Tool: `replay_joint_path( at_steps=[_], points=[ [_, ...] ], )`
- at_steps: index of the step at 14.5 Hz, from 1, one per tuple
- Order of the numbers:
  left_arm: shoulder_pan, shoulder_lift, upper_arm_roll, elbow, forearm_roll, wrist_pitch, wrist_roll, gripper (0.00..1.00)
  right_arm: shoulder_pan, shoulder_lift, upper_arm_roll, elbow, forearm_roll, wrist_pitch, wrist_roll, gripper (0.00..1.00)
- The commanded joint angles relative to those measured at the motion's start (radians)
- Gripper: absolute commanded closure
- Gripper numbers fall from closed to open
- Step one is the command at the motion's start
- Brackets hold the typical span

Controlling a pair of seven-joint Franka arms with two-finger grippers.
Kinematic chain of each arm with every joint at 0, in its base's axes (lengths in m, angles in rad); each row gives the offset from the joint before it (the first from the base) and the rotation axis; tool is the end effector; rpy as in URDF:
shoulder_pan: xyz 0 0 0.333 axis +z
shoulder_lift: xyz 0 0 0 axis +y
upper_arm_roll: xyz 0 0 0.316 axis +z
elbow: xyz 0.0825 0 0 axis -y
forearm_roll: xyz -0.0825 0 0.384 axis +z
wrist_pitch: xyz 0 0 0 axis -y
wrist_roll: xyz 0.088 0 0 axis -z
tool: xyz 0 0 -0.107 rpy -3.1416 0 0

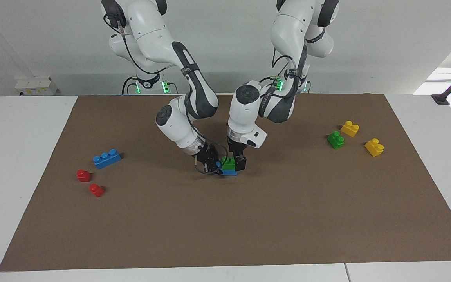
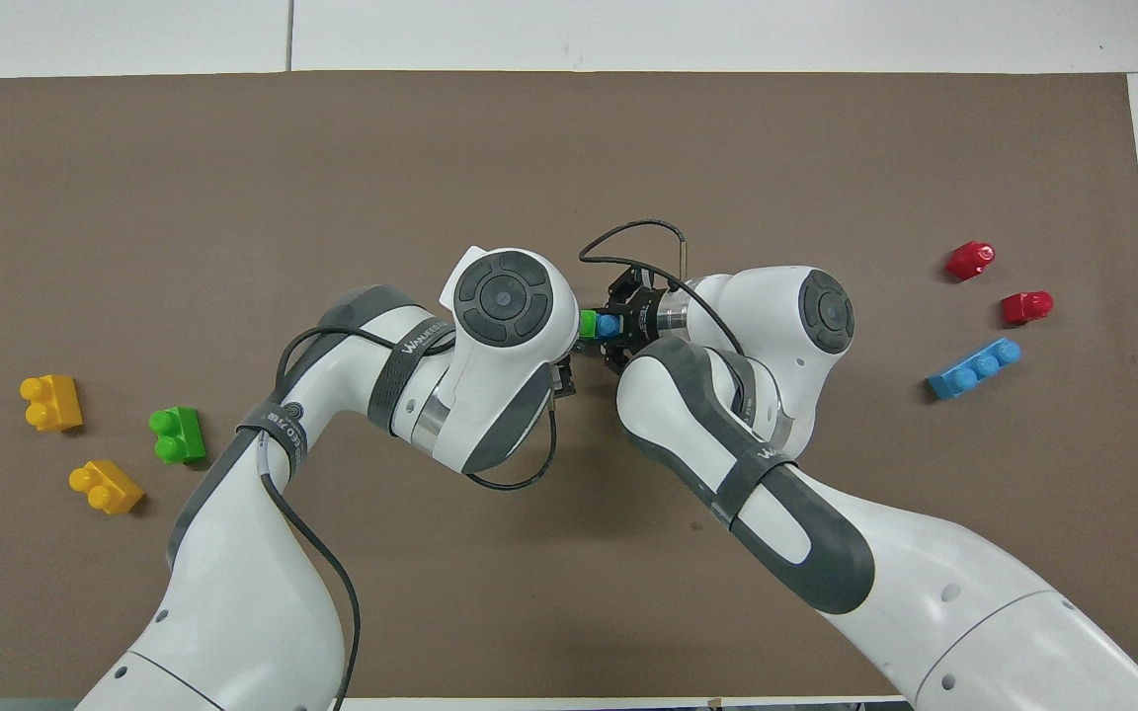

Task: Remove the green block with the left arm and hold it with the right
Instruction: 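Hold the joined block firmly with the left gripper and the right gripper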

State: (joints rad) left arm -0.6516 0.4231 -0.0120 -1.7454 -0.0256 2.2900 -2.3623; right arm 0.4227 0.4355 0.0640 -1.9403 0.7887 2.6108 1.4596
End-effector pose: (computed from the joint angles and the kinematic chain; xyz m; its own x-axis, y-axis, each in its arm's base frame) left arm 0.5273 -0.4120 0.3438 -0.1402 0.9846 -0.1044 0.9868 0.1476 0.0665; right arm 0.5736 0.2835 0.2772 -0.0235 -0.8638 -0.5033 -0.9918 0.0835 -0.0969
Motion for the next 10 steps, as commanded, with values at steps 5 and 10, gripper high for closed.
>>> replay_joint_path(
  at_steps=[5, 10],
  points=[
    [-0.033, 0.005, 0.014, 0.010, 0.064, 0.042, -0.015, 1.00, 0.028, 0.003, 0.000, -0.006, 0.027, 0.041, 0.001, 1.00],
    [-0.020, -0.052, 0.010, 0.003, 0.059, 0.005, -0.015, 1.00, 0.030, 0.003, 0.000, -0.006, 0.027, 0.041, -0.001, 1.00]
  ],
)
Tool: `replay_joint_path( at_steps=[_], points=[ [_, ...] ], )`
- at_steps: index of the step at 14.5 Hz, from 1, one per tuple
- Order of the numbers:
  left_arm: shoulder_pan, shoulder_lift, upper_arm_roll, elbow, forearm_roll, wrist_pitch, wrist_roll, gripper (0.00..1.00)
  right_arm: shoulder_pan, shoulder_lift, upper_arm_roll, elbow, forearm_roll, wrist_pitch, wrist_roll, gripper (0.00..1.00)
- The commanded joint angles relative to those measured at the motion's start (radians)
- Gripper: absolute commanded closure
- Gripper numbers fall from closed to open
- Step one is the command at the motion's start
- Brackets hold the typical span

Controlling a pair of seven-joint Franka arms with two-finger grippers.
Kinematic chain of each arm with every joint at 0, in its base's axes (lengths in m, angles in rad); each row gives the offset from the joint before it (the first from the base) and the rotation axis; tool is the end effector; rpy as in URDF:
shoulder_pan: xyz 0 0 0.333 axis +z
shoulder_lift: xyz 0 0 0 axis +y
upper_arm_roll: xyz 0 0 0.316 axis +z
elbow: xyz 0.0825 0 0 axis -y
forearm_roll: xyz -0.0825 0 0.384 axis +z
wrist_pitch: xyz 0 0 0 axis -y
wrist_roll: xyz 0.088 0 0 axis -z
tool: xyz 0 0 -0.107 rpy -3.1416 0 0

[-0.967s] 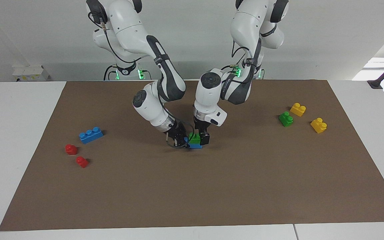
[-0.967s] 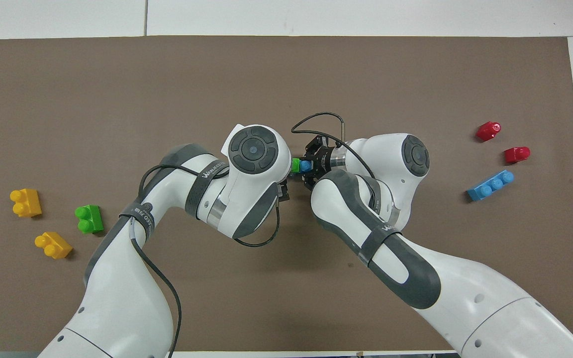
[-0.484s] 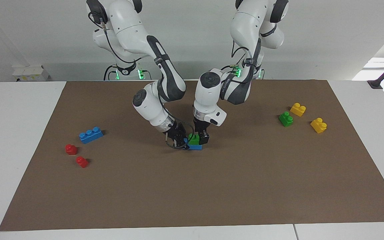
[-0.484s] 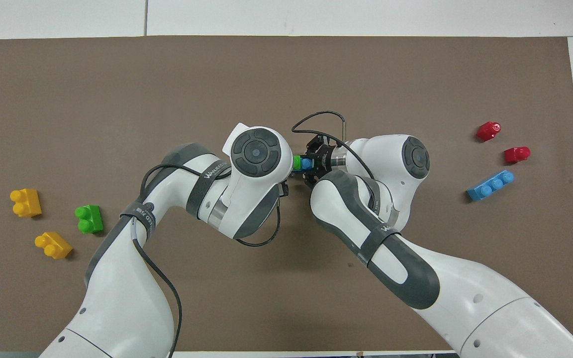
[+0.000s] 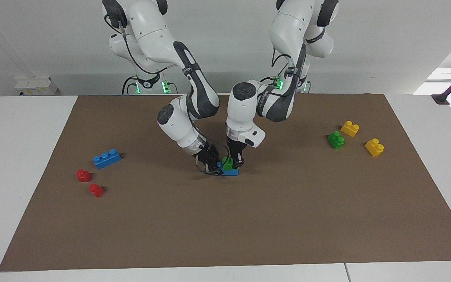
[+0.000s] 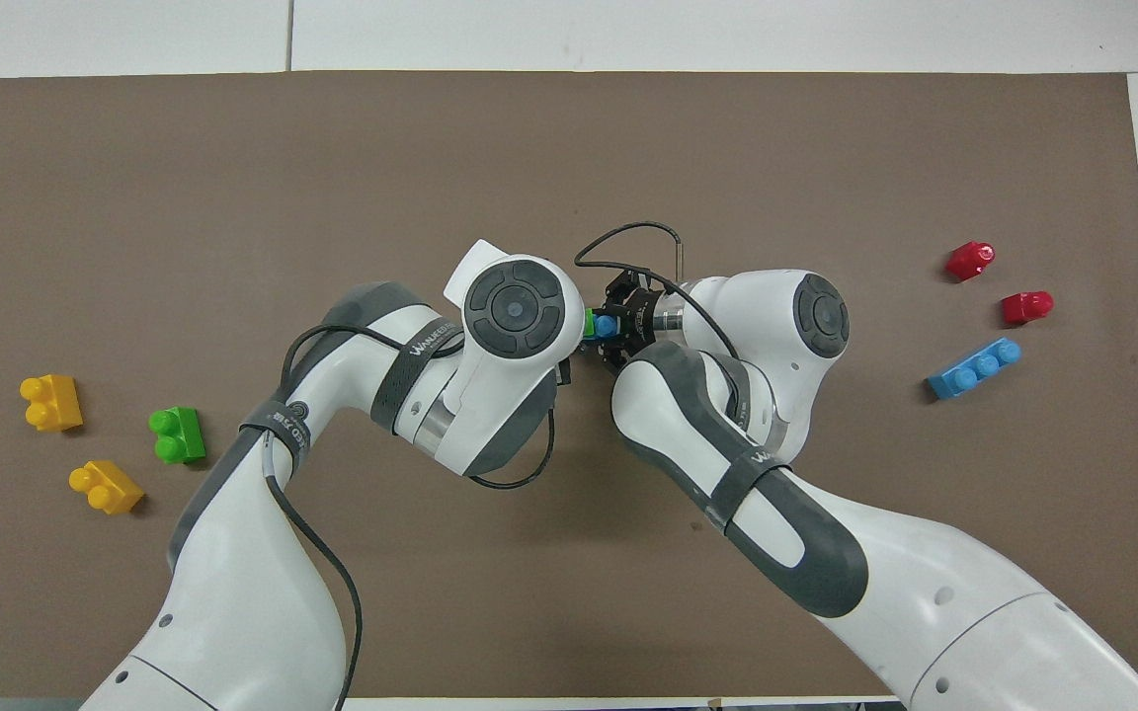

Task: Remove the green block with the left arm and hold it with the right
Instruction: 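Pull the green block away with the left gripper while the right gripper takes blue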

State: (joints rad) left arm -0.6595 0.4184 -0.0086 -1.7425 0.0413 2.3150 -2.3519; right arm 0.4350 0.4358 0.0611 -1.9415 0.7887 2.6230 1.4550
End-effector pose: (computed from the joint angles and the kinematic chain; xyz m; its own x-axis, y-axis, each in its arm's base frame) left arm 0.5285 -0.4153 0.3509 -0.0823 0.9929 -0.0859 0.9871 0.0931 0.1304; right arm 0.5716 0.2880 0.2774 -0.0112 -0.8659 -0.5001 -0.9912 0.0757 -0.1089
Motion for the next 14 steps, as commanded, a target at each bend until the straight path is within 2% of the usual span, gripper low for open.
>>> replay_joint_path(
  at_steps=[1, 6, 11, 14],
  points=[
    [-0.009, -0.068, 0.007, -0.002, -0.008, -0.046, -0.023, 1.00, 0.018, 0.003, 0.003, -0.005, 0.027, 0.029, 0.004, 1.00],
    [0.020, -0.161, 0.007, -0.011, -0.009, -0.157, 0.026, 1.00, 0.016, 0.003, 0.003, 0.001, 0.027, 0.025, 0.004, 1.00],
    [0.076, -0.205, 0.007, -0.022, -0.012, -0.247, 0.169, 1.00, 0.005, 0.001, 0.002, 0.042, 0.015, 0.014, -0.008, 1.00],
    [0.122, -0.221, 0.007, -0.040, -0.014, -0.253, 0.267, 1.00, -0.051, -0.014, -0.003, 0.084, 0.012, -0.042, -0.068, 1.00]
  ],
)
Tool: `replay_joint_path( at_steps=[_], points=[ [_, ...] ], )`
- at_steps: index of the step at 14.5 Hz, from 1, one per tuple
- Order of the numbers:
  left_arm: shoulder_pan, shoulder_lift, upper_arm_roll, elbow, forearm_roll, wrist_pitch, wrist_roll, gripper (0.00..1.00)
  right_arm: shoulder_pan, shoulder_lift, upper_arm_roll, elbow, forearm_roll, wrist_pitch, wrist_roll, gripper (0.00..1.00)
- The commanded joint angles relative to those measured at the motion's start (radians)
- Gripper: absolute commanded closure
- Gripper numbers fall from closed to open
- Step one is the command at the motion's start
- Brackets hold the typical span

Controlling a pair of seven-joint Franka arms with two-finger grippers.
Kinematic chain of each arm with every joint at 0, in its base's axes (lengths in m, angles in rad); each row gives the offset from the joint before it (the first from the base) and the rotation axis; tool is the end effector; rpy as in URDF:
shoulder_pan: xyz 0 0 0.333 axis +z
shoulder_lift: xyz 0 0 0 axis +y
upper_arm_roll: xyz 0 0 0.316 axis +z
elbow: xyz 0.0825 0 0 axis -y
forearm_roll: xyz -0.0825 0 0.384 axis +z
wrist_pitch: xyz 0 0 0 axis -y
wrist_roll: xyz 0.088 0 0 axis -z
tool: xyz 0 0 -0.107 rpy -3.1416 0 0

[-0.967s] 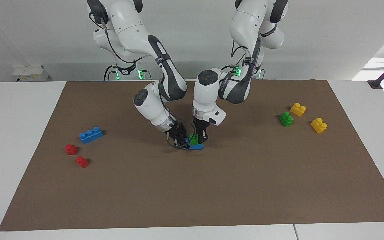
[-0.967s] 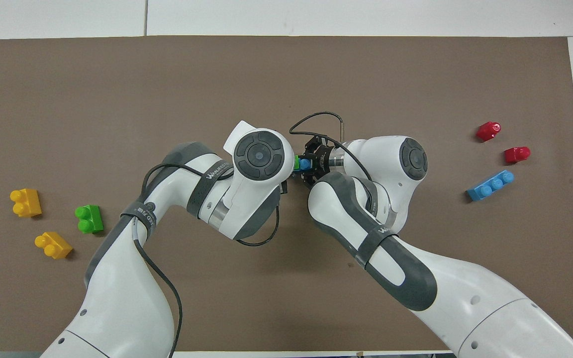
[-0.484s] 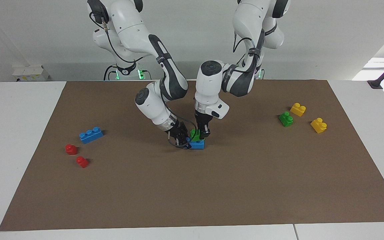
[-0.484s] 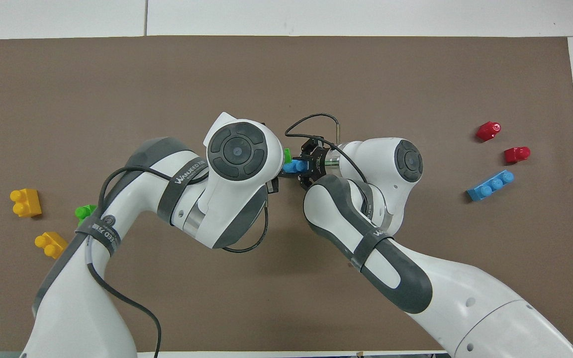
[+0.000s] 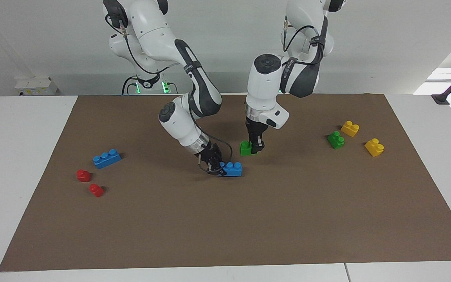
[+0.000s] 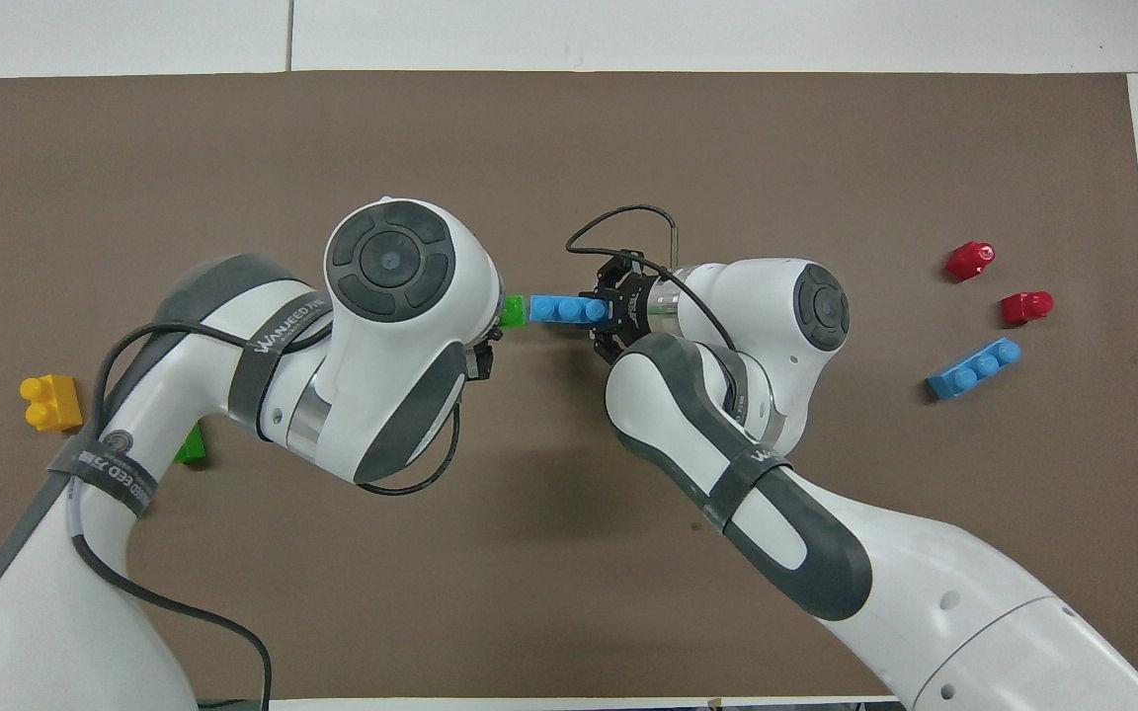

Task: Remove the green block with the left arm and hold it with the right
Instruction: 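Pull the green block away with the left gripper while the right gripper takes blue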

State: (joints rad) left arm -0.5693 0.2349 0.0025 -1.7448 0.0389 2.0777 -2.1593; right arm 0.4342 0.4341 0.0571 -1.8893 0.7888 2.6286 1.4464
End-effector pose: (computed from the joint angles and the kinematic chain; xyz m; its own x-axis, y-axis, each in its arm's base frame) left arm 0.5384 -0.3404 0.4463 -0.0032 0.9997 -0.0240 0.9948 0.0056 0.1012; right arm 0.5874 0.2918 0.3019 0.0169 -0.8548 -0.5186 -0.9832 0.0801 -0.1639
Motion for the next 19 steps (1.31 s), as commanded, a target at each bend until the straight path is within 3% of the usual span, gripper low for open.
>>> replay_joint_path(
  at_steps=[1, 8, 12, 16, 19],
  points=[
    [0.046, -0.040, -0.004, -0.041, -0.013, -0.021, 0.116, 1.00, -0.081, -0.015, 0.001, 0.050, 0.010, -0.096, -0.089, 1.00],
    [0.216, -0.051, -0.001, -0.074, -0.062, -0.054, 0.476, 1.00, -0.339, -0.052, -0.003, 0.153, -0.081, -0.448, -0.259, 1.00],
    [0.304, -0.065, -0.001, -0.117, -0.063, -0.042, 0.671, 1.00, -0.481, -0.054, -0.003, 0.167, -0.095, -0.593, -0.394, 1.00],
    [0.397, -0.075, -0.001, -0.145, -0.073, -0.027, 0.873, 1.00, -0.600, -0.051, -0.002, 0.179, -0.158, -0.697, -0.449, 1.00],
    [0.457, -0.086, -0.001, -0.212, -0.076, 0.068, 0.989, 1.00, -0.655, -0.035, 0.000, 0.177, -0.203, -0.722, -0.491, 1.00]
  ],
)
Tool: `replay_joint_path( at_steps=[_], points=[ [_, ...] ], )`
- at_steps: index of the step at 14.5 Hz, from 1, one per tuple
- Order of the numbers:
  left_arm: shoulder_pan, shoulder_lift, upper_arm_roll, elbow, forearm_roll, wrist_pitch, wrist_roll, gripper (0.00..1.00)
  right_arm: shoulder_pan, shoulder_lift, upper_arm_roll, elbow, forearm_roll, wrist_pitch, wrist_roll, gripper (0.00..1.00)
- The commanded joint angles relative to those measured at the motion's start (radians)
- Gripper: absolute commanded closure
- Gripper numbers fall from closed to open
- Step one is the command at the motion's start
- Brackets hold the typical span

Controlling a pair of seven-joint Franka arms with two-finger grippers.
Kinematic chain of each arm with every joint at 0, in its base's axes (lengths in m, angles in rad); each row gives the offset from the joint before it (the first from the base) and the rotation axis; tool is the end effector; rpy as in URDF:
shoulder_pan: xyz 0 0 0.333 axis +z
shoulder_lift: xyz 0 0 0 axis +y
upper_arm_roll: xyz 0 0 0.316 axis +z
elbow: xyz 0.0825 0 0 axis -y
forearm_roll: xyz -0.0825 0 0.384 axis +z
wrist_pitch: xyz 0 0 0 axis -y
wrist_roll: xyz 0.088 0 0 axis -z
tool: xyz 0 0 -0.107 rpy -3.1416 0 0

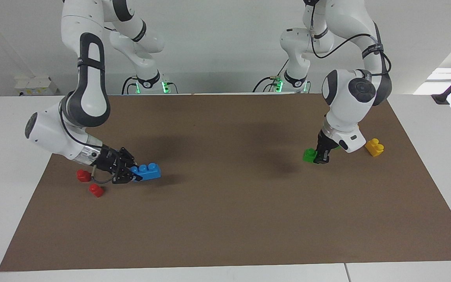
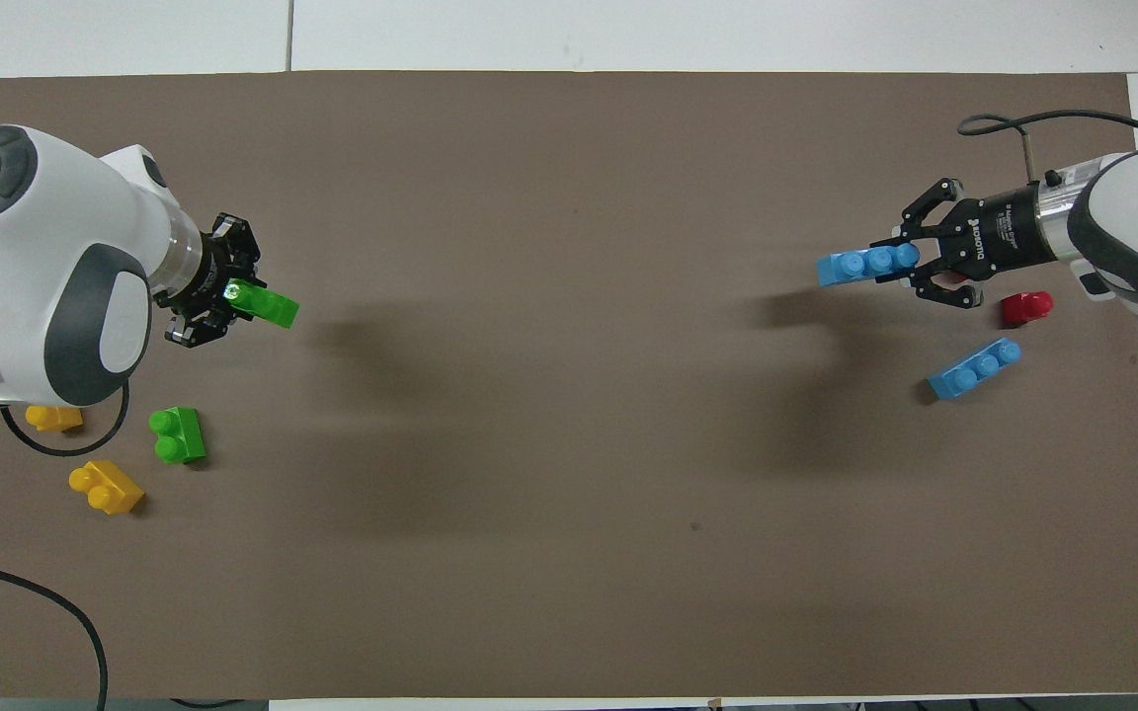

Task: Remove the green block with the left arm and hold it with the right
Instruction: 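Lower the green block with the left gripper while the right gripper lowers blue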

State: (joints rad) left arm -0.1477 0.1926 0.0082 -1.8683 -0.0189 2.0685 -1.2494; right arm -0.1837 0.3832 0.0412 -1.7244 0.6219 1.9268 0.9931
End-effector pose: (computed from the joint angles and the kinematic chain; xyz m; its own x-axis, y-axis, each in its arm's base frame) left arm 0.6018 -0.0857 0.4131 0.4369 0.8994 -0.0119 0.8995 -0.4368 0.0119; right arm 0.6399 -0.0532 0.3607 0.1532 -0.8140 -0.5603 -0.9882 -0.1307 -0.0803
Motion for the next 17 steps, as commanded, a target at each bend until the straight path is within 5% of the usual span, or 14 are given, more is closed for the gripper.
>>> replay_joint_path(
  at_steps=[1, 8, 17],
  points=[
    [0.045, -0.045, -0.007, -0.109, -0.018, 0.108, 0.106, 1.00, -0.048, 0.022, 0.014, 0.014, -0.042, -0.025, -0.059, 1.00],
    [0.132, 0.004, -0.007, -0.115, -0.019, 0.183, 0.358, 1.00, -0.100, 0.108, 0.014, 0.035, -0.073, -0.009, -0.181, 1.00],
    [0.211, 0.113, -0.007, -0.094, -0.018, 0.292, 0.541, 1.00, -0.115, 0.111, 0.012, 0.000, -0.090, 0.043, -0.200, 1.00]
  ],
)
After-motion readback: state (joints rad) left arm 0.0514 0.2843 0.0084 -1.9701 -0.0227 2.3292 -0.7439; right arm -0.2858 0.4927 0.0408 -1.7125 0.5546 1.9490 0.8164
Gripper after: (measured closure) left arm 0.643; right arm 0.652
